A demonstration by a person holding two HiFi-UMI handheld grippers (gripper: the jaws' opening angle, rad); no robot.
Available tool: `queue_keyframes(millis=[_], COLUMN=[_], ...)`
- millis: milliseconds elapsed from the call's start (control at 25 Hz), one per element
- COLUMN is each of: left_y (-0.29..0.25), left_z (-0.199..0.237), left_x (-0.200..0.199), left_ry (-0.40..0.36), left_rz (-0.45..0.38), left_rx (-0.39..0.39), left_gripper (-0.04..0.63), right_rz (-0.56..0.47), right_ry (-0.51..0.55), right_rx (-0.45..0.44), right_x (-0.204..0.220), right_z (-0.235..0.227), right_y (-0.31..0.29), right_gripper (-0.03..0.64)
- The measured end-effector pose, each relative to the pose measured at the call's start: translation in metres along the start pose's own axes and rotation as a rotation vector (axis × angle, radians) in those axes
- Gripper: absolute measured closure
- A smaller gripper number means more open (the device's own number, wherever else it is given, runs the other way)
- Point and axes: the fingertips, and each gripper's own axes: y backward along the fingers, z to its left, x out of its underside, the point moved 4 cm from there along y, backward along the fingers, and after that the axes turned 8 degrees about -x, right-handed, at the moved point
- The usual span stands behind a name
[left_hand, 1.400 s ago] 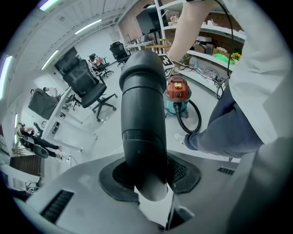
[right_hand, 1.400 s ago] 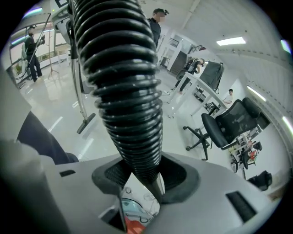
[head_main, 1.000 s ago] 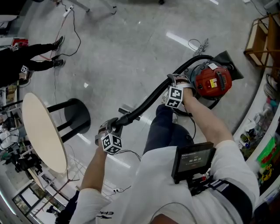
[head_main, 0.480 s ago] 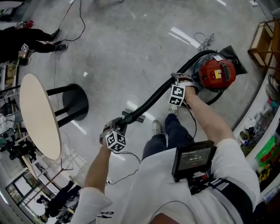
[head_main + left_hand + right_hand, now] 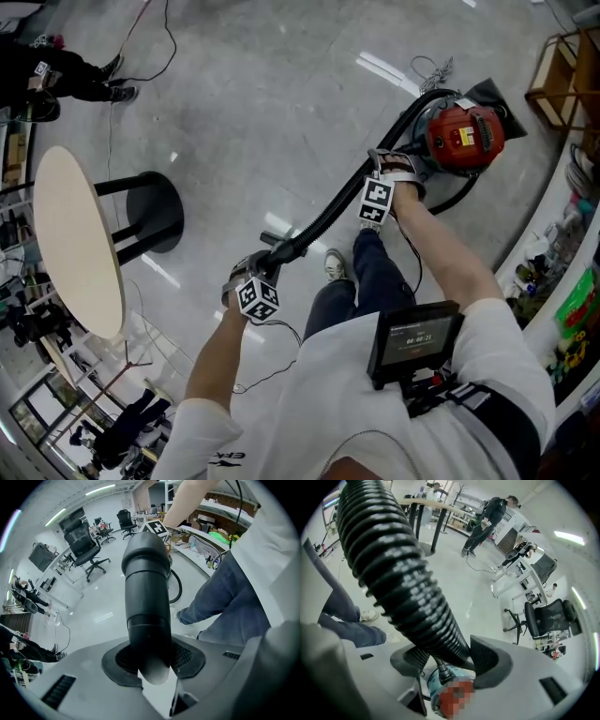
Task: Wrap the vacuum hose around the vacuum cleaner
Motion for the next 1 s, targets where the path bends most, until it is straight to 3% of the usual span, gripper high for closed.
queue_keyframes(millis=[160, 400, 600, 760, 1000], left_y=[-0.001, 0.0, 0.001, -0.001, 0.004], left_z=[-0.007, -0.018, -0.022, -0.025, -0.04], left_x=[-0.004, -0.007, -0.009, -0.01, -0.013], left_ry=[-0.01, -0.056, 0.02, 0.014, 0.052], left_rz=[-0.029, -0.066, -0.092, -0.109, -0.122], left_rx=[0.0, 0.029, 0.023, 0.029, 0.044], left_gripper=[0.46, 0.462, 0.462, 0.462, 0.463], right_rz=[0.0, -0.011, -0.009, -0.036, -0.148], right_ry=[-0.056, -0.219, -0.312, -0.43, -0.544], right_rx=[0.031, 0.075, 0.094, 0.054, -0.043], right_x=[0.002, 0.024, 0.042, 0.046, 0.009], right_z=[0.006, 0.022, 0.059, 0.107, 0.199], right_y=[0.014, 0.044, 0.072, 0.088, 0.122], right_gripper=[0.365, 0.36, 0.36, 0.36, 0.36])
